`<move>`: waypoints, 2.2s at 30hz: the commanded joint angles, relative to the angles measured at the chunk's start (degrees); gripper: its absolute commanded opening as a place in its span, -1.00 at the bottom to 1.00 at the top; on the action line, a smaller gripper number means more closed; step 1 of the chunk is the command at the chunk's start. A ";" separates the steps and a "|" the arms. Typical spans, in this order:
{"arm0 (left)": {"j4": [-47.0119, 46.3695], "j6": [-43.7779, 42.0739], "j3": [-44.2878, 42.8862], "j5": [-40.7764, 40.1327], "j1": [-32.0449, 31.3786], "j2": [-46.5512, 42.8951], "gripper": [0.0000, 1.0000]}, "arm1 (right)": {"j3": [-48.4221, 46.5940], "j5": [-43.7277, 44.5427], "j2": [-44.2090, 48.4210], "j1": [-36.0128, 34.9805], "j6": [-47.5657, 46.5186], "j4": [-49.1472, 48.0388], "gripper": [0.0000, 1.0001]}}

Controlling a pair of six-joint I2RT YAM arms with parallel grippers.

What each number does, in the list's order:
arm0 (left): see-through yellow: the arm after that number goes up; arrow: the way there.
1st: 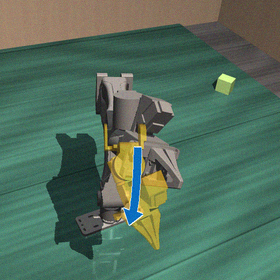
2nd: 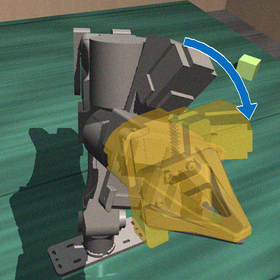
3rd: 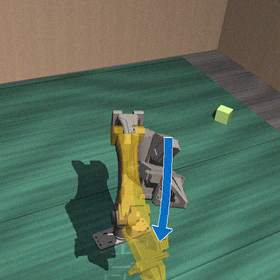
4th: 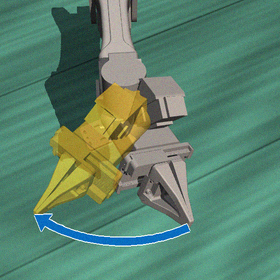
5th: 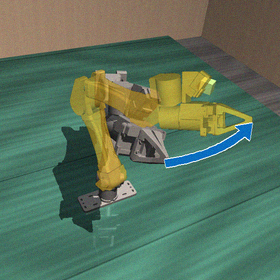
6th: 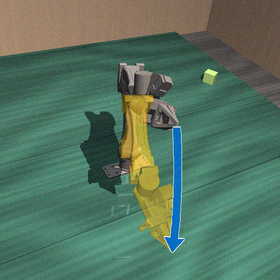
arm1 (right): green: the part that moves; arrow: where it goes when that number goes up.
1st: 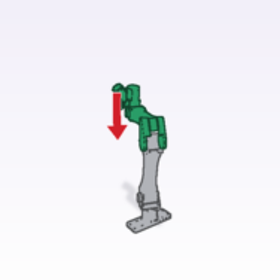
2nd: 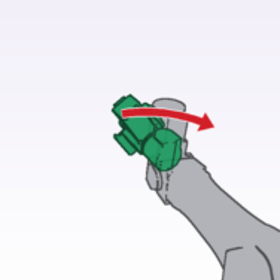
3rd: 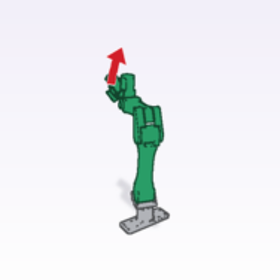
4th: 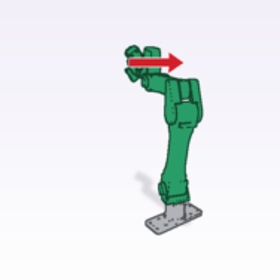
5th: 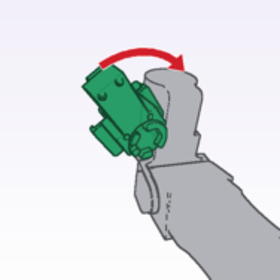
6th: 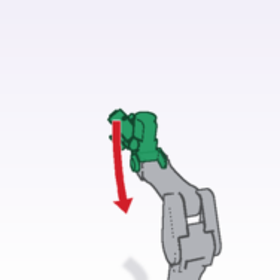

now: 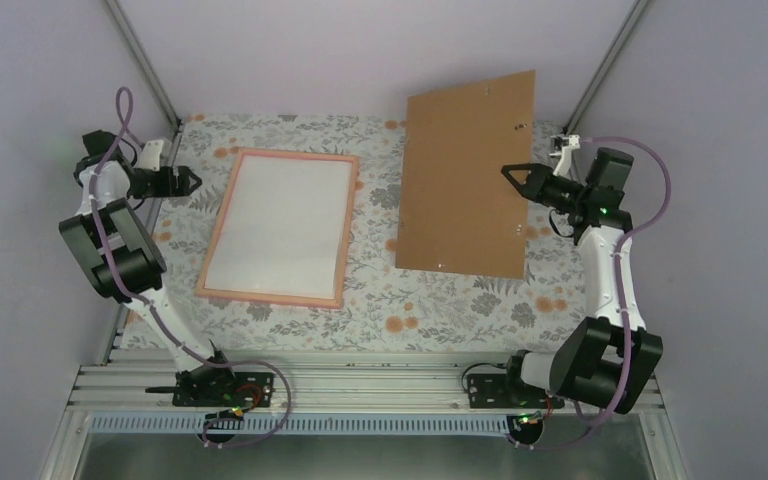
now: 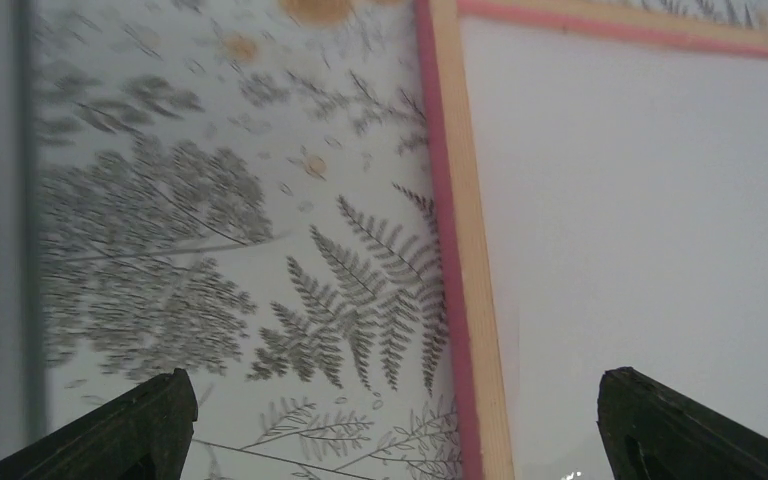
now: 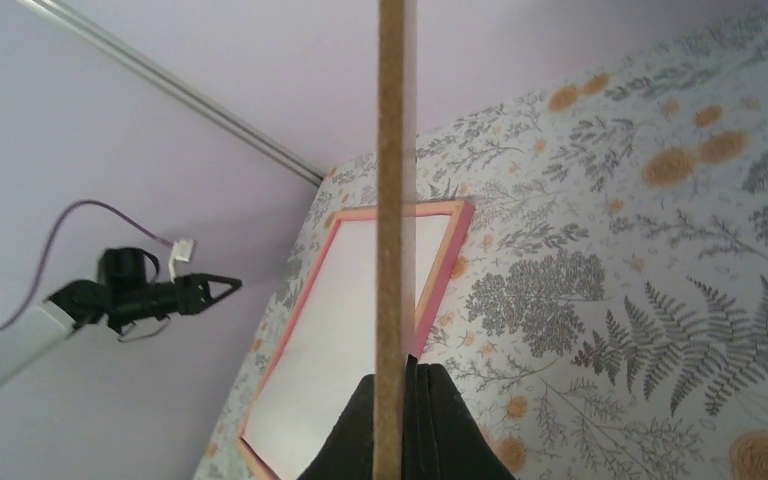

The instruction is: Put the photo into the frame

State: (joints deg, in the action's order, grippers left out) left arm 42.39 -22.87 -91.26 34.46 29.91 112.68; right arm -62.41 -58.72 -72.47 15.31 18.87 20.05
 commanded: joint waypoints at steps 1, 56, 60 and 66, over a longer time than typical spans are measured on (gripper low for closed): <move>6.36 -7.49 -2.42 5.28 -0.34 4.38 1.00 | 0.96 -8.86 0.25 1.57 7.66 -8.55 -0.93; -35.73 30.51 34.38 22.60 -26.71 -4.61 0.74 | 19.84 -9.93 -5.26 -9.59 32.07 -37.14 -0.93; -35.80 30.48 34.53 22.55 -24.27 -5.64 0.74 | 20.58 -8.02 -8.98 -12.32 37.98 -45.65 -0.93; -36.75 30.56 35.91 22.84 -22.85 -6.18 0.75 | 22.82 -5.17 -13.25 -16.57 46.96 -56.65 -0.93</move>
State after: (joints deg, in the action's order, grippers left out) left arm 7.55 7.33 -56.10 56.99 6.63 108.09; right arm -40.60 -64.71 -84.73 1.06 58.11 -24.32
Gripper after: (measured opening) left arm 0.874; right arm 0.039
